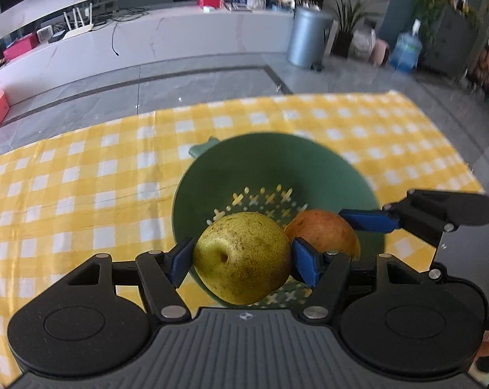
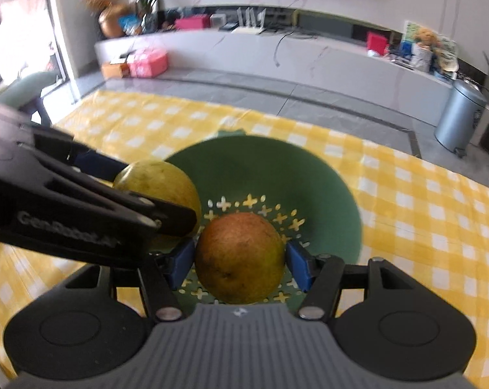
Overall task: Organize fruits
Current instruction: 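Carry both held pears over the green colander and lower them inside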
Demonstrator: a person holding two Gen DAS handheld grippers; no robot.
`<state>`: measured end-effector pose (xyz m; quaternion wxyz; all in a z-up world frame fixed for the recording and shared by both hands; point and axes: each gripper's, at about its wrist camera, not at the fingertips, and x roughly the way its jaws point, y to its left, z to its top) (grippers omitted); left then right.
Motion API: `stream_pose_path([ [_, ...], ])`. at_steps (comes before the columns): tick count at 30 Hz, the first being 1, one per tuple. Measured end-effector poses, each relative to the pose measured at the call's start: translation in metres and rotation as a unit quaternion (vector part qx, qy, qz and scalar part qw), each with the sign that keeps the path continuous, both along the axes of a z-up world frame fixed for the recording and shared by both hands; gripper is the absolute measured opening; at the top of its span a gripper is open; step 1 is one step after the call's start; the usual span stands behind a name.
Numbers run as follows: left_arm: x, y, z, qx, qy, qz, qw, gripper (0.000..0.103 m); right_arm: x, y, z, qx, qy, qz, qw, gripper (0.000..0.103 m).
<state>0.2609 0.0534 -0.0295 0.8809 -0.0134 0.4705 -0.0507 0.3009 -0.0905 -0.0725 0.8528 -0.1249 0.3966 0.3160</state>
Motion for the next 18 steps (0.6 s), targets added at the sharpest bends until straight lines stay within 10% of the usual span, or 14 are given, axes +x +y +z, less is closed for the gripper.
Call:
stream_pose_path([
  [18,0.014,-0.006,-0.024,0.014,0.047,-0.037,0.9981,0.076,0.020,0.013,-0.031,-0.067,0.069,0.039,0.995,0.059],
])
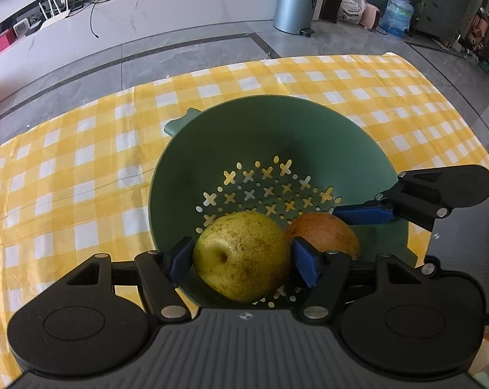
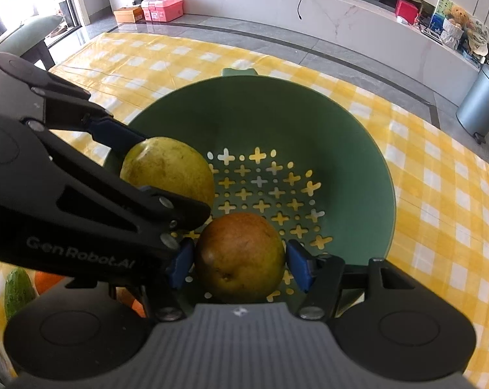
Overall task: Organize fruits
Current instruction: 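Carry both held pears over the green colander and lower them inside, then open both tools to release the pears and withdraw from the colander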
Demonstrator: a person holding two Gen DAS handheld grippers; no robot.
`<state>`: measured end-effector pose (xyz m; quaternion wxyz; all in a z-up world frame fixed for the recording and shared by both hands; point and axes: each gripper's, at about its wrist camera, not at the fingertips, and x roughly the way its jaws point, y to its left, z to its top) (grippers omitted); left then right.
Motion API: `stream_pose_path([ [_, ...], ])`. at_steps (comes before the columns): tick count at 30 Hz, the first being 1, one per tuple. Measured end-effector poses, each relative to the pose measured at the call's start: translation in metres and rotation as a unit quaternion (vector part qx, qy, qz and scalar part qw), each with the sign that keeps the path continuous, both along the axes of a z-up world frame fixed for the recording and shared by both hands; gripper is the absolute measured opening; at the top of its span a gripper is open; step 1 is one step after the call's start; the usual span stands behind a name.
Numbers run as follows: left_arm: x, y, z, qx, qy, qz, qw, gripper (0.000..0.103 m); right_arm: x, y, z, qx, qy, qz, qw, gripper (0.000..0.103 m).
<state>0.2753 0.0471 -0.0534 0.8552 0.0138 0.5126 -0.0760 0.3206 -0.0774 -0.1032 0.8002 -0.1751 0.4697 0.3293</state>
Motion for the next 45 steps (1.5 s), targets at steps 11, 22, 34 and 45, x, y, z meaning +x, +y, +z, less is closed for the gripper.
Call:
stream_pose_path([
  [11,0.003,-0.002,-0.010,0.005,0.000,0.005,1.0000,0.074,-0.008,-0.003,0.004,-0.010,-0.007,0.010,1.000,0.060],
  [22,-0.006,-0.003,-0.001,0.005,-0.048,0.009,0.9988,0.079,-0.007,-0.008,0.010,0.015,-0.003,-0.008,1.000,0.065],
  [34,-0.057,0.000,0.053,-0.002,-0.144,0.038,0.9889,0.079,-0.036,-0.029,0.043,0.077,-0.066,-0.071,0.992,0.076],
  [45,-0.111,0.000,0.073,-0.029,-0.167,0.031,0.9850,0.078,-0.083,-0.052,0.063,0.105,-0.100,-0.125,0.982,0.082],
])
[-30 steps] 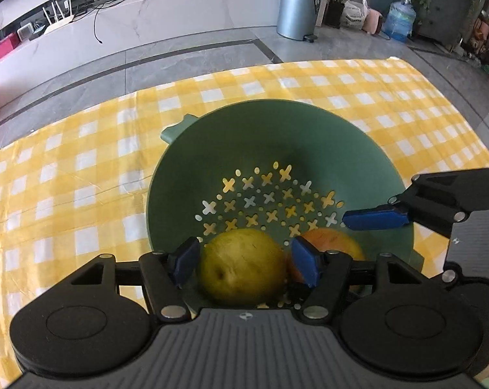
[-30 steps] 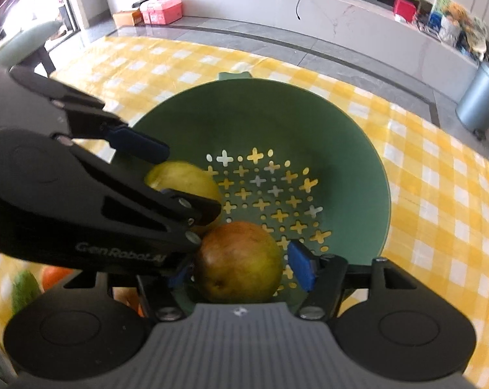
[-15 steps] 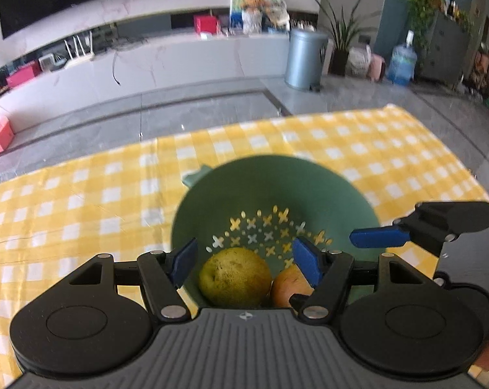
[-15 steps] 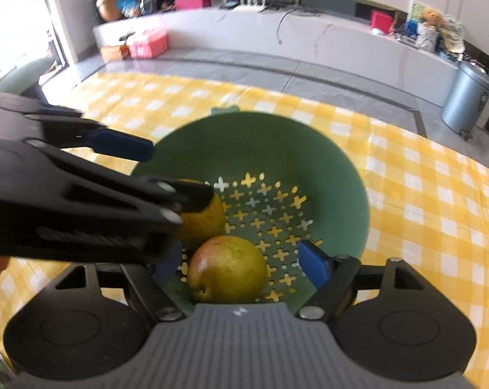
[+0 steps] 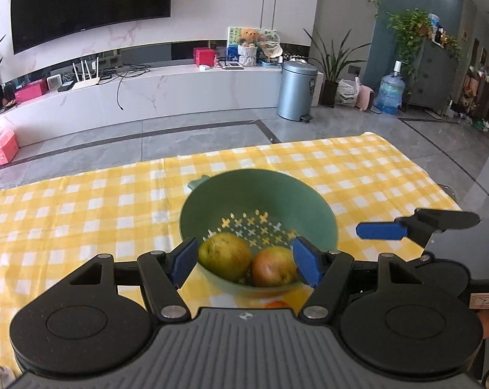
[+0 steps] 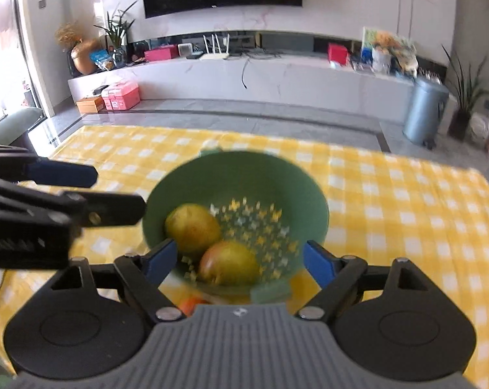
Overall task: Organize fruits
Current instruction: 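Open both tools to release the pears and withdraw from the colander, then lower left tool onto one orange while right tool grasps another orange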
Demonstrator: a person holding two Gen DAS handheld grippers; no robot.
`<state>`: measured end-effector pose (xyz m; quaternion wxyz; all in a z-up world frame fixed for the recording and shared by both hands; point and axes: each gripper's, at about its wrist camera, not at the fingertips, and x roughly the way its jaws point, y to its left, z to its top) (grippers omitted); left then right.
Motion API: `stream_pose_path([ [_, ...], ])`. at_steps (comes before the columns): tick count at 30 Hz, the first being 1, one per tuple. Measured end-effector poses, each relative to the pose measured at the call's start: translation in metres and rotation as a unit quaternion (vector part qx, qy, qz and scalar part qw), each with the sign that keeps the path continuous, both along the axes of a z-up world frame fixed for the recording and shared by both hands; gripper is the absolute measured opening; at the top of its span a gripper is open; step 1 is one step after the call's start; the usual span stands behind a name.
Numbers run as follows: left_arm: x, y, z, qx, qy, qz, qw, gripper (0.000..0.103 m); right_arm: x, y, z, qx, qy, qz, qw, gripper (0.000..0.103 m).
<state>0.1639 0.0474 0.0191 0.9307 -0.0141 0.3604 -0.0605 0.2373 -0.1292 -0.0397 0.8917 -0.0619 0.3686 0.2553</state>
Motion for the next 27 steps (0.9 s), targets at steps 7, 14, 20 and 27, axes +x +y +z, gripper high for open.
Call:
stream_pose_path([
  [7,-0.019,0.005,-0.018,-0.039,0.044,-0.015,0.9982,0.077,-0.034,-0.009,-0.015,-0.020,0.021,-0.003,1.000,0.081],
  [14,-0.031,0.015,-0.043,-0.066,0.083,-0.028,0.9940,0.076,-0.057,-0.016,-0.033,-0.035,0.049,-0.013,0.998,0.075],
  [20,-0.040,0.015,-0.059,-0.066,0.108,-0.032,0.9914,0.070,-0.066,-0.021,-0.044,-0.016,0.101,-0.017,0.995,0.065],
  [27,-0.044,0.019,-0.073,-0.004,0.116,-0.031,0.9927,0.069,-0.074,-0.014,-0.045,0.004,0.103,0.003,0.995,0.056],
])
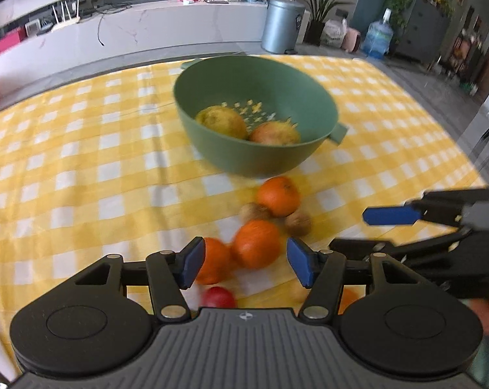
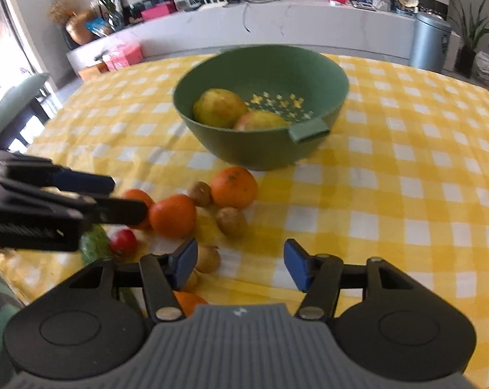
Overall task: Organize fruits
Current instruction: 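Lower left tool onto one orange while right tool grasps another orange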
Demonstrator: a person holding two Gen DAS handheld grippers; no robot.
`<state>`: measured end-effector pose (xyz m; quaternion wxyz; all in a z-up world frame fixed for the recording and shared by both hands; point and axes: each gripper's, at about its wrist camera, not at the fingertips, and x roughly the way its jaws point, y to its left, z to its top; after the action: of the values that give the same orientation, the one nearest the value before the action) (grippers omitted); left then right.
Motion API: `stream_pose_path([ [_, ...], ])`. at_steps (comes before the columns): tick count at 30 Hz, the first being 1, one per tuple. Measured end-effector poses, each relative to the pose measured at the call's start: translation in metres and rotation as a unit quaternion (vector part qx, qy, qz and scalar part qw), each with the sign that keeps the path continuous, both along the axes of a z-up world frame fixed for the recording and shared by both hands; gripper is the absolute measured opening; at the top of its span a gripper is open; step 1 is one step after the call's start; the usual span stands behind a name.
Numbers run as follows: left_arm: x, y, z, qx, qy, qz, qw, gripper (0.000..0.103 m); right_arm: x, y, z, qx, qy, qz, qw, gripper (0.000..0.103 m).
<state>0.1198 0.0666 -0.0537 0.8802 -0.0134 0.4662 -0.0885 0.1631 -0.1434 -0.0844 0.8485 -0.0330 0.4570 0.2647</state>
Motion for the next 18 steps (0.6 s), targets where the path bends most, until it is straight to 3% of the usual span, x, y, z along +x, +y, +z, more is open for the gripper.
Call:
stream_pose_path([
  [4,0.000,0.009,-0.007,0.019,0.010,-0.003,0.9998,0.068,0.005,0.014,-0.004,0.017,-0.003,0.028,0.999,0.052],
  [8,0.000,0.013,-0.017,0.033,0.021,-0.007,0.9992,0.065,0.006,0.035,-0.009,0.009,-0.021,0.064,0.998,0.039],
  [18,0.001,0.011,-0.030,0.064,0.012,-0.047,0.9968,0.065,0.022,0.041,-0.016,0.073,0.010,0.067,0.995,0.039],
])
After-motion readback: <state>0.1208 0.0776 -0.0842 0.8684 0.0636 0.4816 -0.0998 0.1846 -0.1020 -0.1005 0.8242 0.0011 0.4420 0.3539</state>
